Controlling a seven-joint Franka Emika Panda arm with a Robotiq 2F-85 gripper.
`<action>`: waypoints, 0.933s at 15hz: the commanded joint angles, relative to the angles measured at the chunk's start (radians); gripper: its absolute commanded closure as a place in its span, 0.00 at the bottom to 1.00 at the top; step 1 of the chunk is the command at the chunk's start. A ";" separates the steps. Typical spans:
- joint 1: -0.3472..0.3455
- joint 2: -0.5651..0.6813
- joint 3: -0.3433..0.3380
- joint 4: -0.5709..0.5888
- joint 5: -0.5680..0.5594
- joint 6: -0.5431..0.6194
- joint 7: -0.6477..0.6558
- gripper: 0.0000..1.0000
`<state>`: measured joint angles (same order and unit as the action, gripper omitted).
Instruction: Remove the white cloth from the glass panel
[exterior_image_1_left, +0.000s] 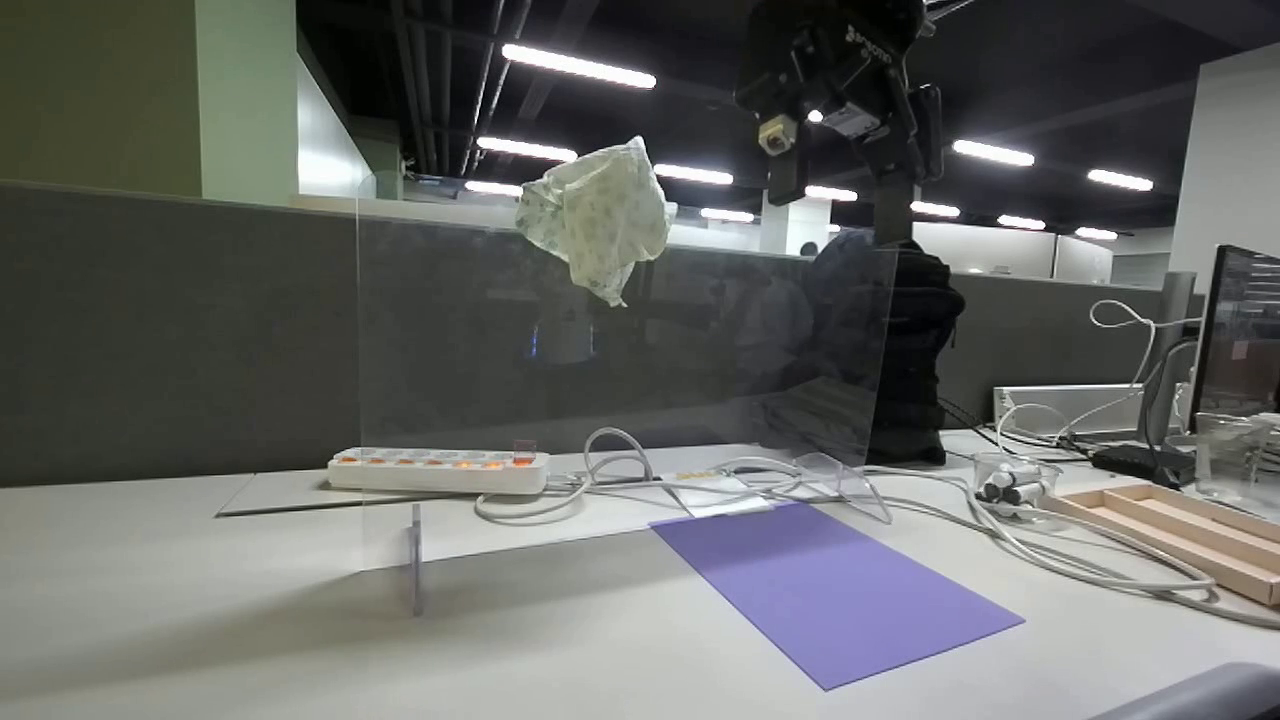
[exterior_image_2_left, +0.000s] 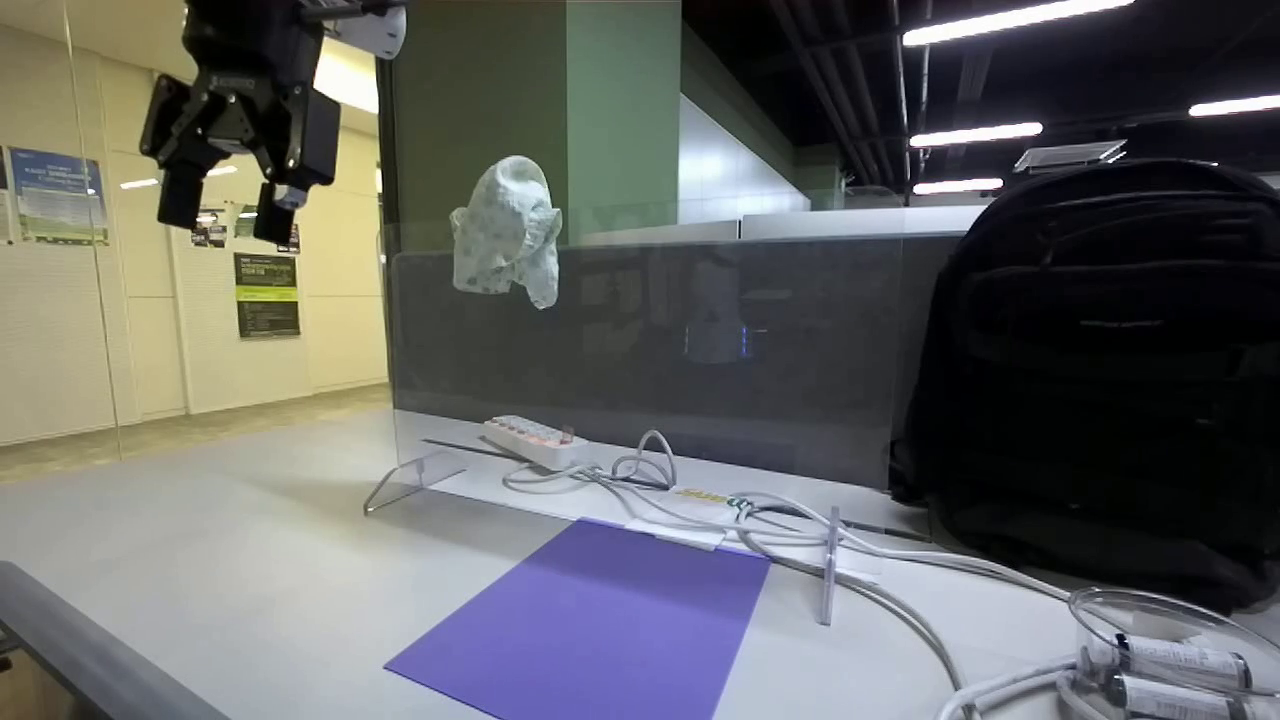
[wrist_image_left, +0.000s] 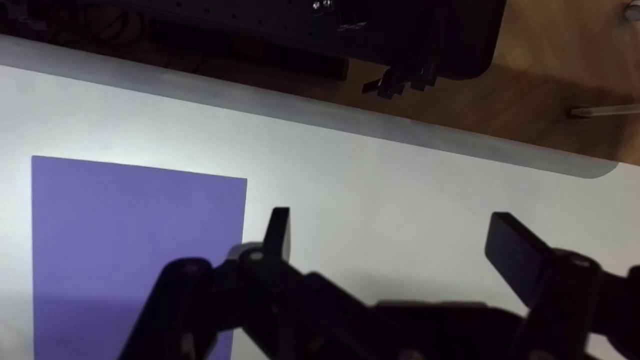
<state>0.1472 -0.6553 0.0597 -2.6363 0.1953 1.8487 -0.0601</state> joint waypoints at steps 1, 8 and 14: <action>-0.022 -0.023 0.039 -0.002 -0.060 0.144 0.016 0.00; -0.056 0.015 0.100 0.040 -0.208 0.543 0.076 0.00; -0.141 0.135 0.128 0.163 -0.272 0.788 0.143 0.00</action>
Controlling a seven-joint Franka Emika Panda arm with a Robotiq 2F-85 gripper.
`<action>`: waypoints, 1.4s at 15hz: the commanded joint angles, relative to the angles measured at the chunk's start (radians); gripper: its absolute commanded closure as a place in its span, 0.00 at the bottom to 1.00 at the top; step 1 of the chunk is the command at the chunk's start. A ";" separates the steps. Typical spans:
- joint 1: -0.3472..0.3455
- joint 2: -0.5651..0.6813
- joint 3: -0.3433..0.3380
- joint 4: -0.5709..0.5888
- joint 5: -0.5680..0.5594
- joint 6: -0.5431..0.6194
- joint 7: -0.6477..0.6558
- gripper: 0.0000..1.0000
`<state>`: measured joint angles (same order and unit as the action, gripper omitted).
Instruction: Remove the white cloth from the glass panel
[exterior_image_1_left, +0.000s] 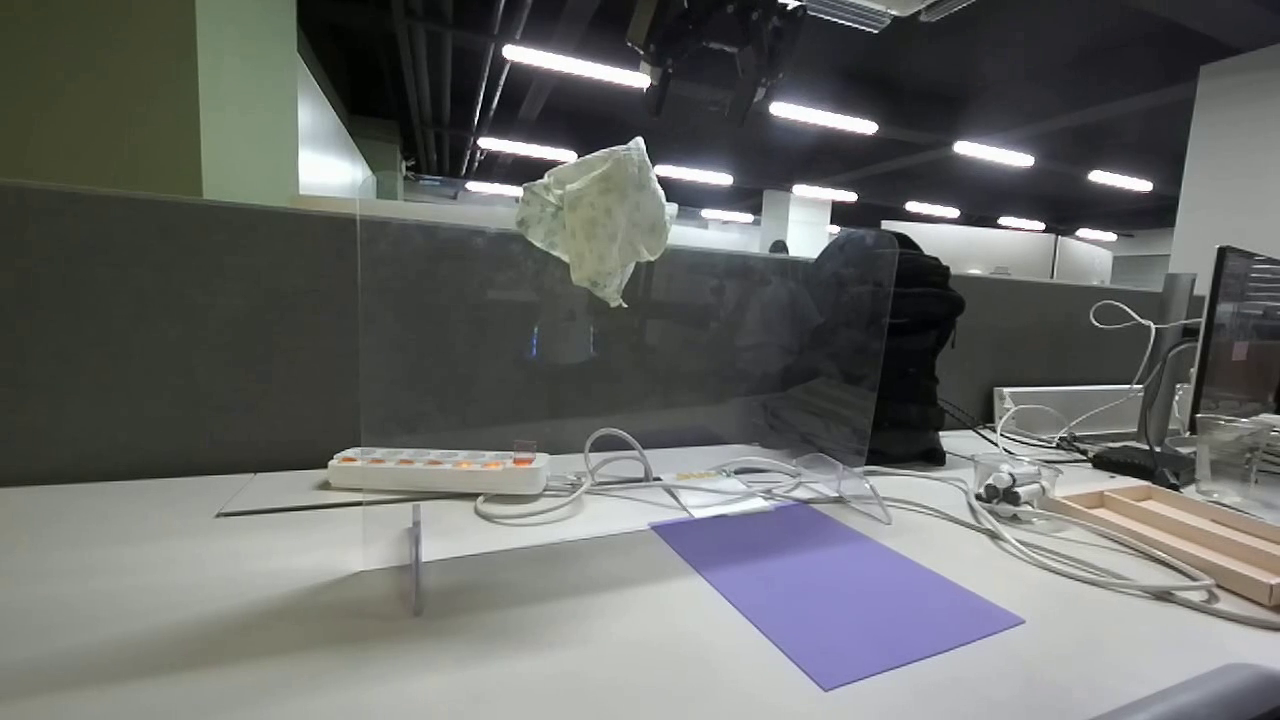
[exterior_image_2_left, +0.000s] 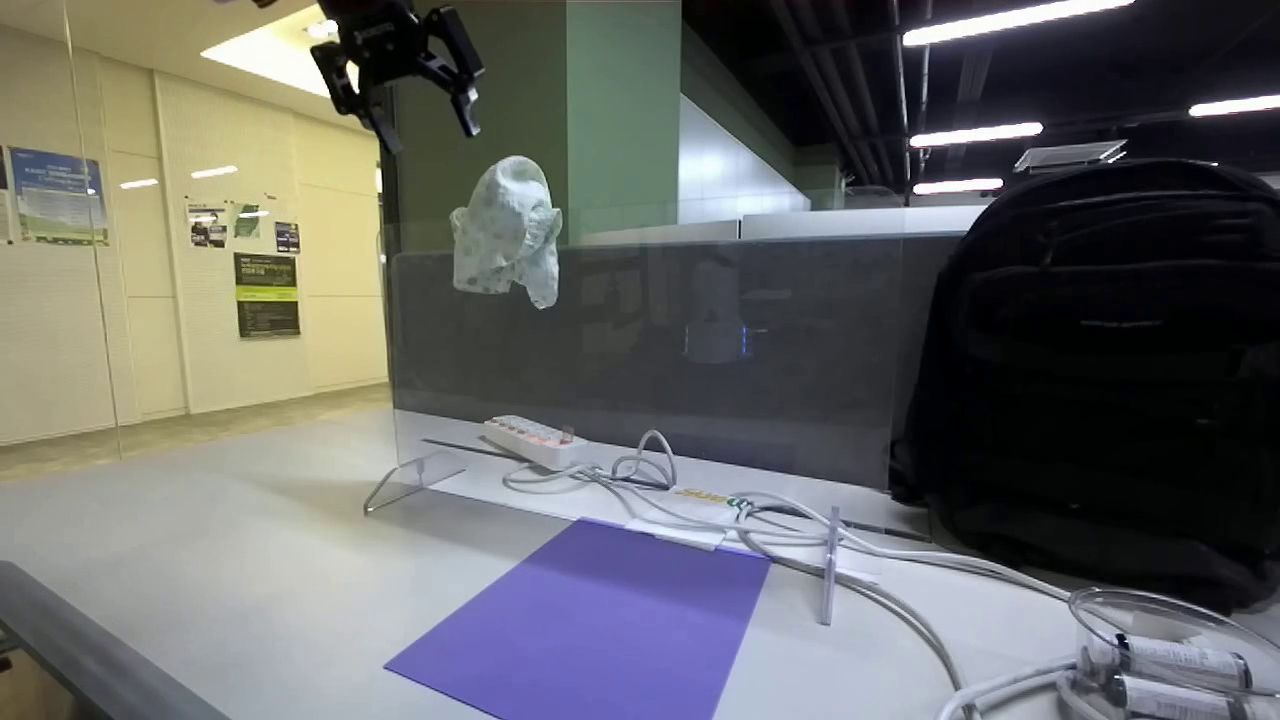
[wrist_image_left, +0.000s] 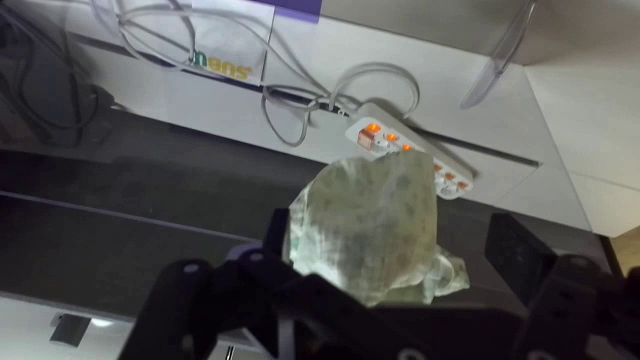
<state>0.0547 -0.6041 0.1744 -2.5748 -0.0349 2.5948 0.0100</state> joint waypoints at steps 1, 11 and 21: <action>-0.066 0.102 0.014 0.127 -0.049 0.051 0.086 0.00; -0.114 0.259 0.062 0.268 -0.087 0.046 0.243 0.00; -0.073 0.395 0.034 0.330 -0.090 0.049 0.239 0.47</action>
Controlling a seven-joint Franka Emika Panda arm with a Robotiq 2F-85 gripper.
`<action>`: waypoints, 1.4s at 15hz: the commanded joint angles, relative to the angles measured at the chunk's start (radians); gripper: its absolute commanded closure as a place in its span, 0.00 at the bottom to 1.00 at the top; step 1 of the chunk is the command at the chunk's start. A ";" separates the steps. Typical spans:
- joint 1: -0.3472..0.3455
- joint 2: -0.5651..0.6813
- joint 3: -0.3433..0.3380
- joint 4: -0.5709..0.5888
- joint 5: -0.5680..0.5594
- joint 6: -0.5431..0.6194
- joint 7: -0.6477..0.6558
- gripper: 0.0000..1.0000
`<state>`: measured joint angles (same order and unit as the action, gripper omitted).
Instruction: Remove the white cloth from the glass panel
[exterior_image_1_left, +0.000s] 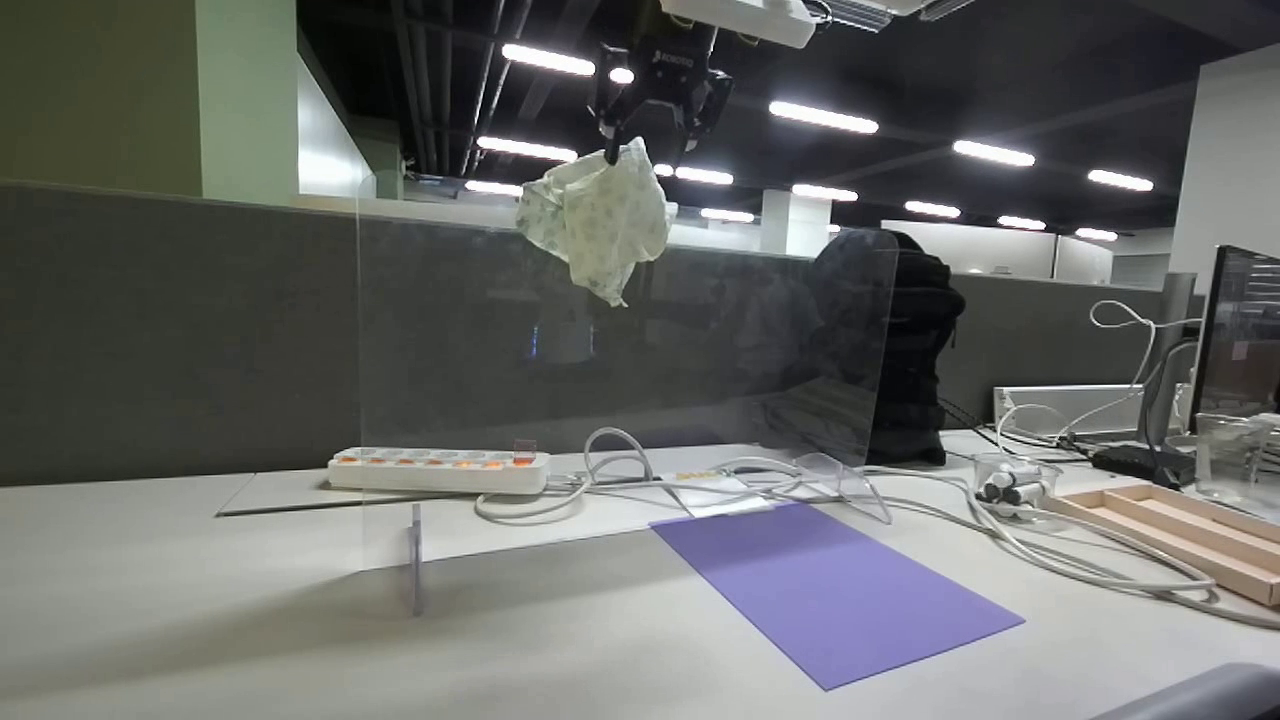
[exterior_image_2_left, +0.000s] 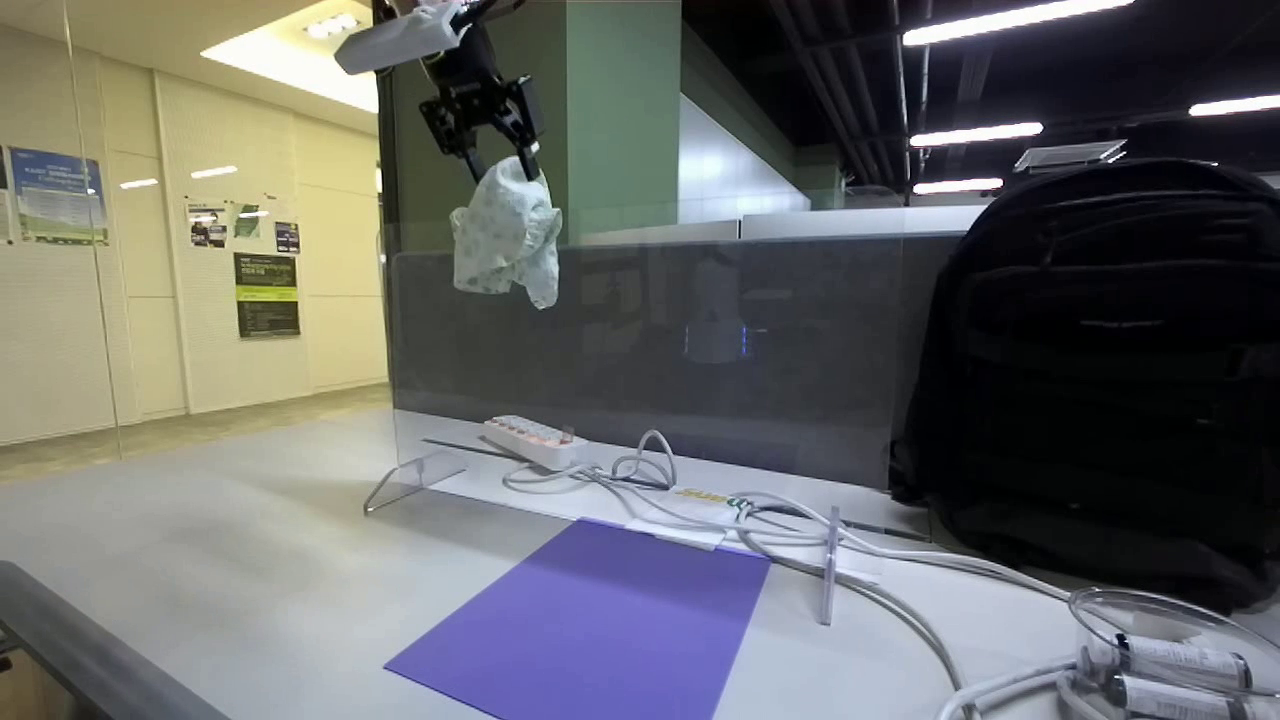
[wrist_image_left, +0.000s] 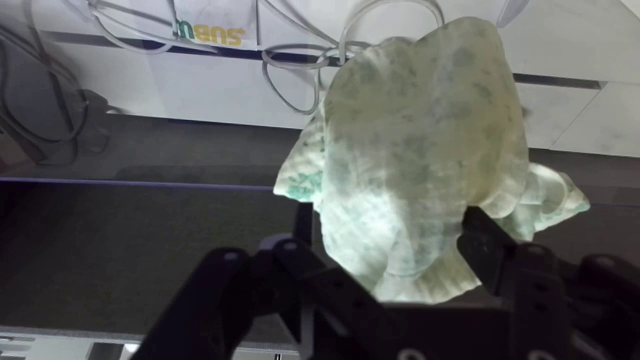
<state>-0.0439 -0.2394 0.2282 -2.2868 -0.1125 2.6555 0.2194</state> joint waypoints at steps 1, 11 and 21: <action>0.035 0.034 -0.025 0.045 -0.002 -0.013 0.018 0.54; 0.154 -0.013 -0.052 0.017 0.135 -0.123 -0.105 1.00; 0.214 -0.104 -0.051 -0.127 0.168 -0.395 -0.168 1.00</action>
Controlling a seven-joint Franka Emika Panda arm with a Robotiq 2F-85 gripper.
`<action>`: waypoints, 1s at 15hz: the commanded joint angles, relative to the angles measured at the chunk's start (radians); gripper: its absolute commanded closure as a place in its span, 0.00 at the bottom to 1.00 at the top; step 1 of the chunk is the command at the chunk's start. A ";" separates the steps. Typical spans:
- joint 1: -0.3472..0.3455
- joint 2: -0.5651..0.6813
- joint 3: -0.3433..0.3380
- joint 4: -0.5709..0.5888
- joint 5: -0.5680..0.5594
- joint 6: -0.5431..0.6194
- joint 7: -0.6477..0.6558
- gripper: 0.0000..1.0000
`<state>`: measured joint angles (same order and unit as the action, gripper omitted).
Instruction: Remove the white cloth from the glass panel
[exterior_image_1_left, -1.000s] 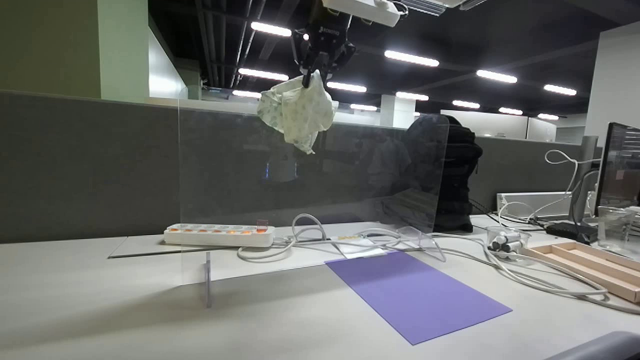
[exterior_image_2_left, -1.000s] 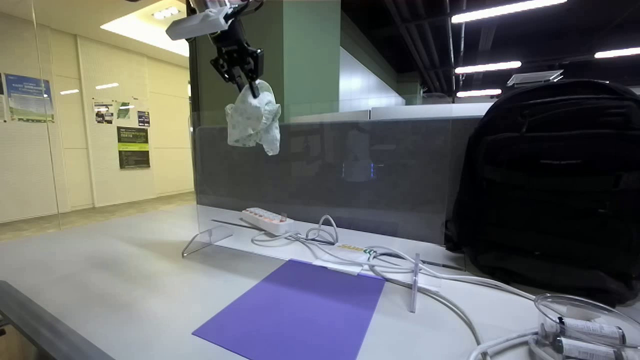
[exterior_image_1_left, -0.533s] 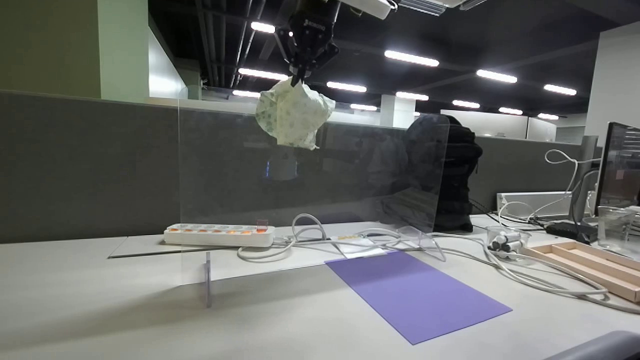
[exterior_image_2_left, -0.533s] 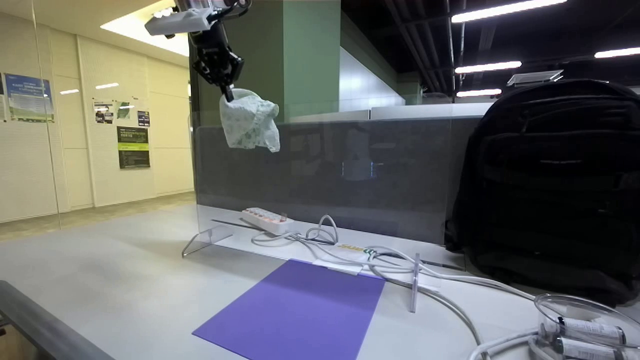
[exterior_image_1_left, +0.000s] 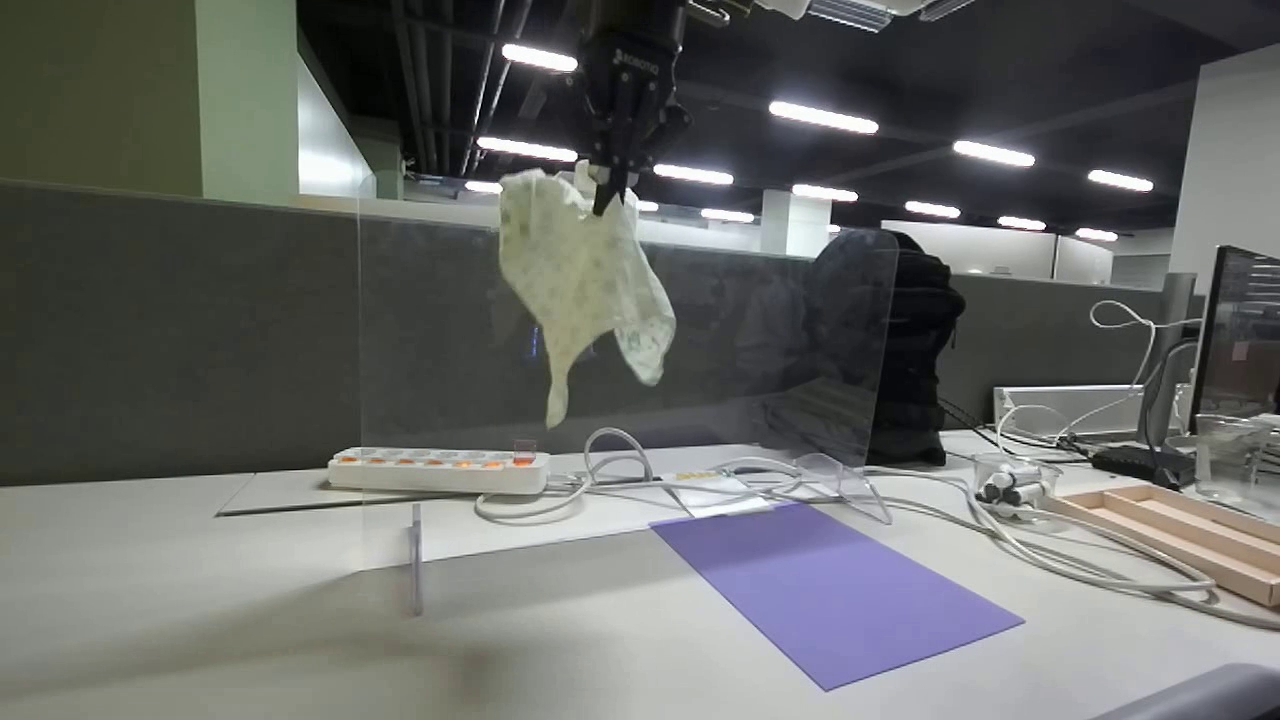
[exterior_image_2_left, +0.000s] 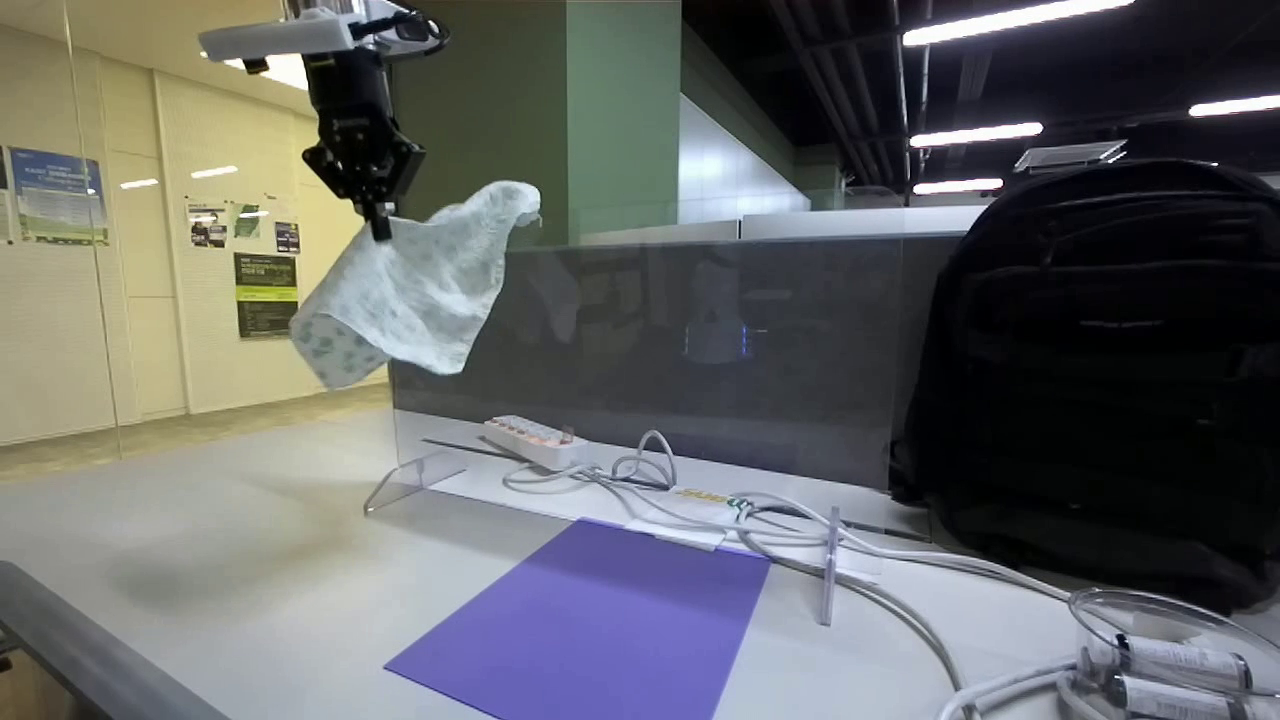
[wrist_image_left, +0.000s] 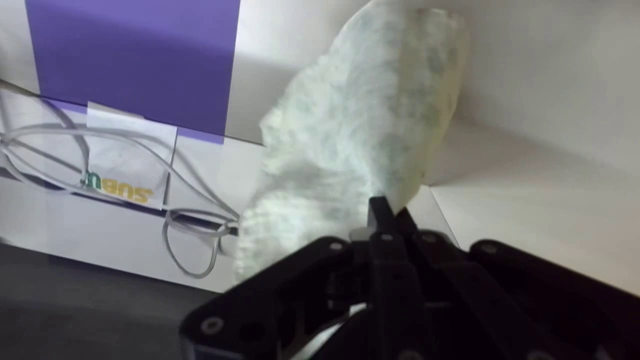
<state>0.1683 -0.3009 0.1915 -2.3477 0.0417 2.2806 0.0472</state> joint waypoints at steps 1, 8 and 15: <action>-0.002 -0.048 -0.019 -0.091 0.022 -0.012 0.016 1.00; -0.056 -0.037 -0.069 -0.224 0.070 0.048 0.072 1.00; -0.106 -0.014 -0.120 -0.279 0.140 0.132 0.109 1.00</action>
<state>0.0695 -0.3141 0.0917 -2.6076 0.1438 2.3708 0.1179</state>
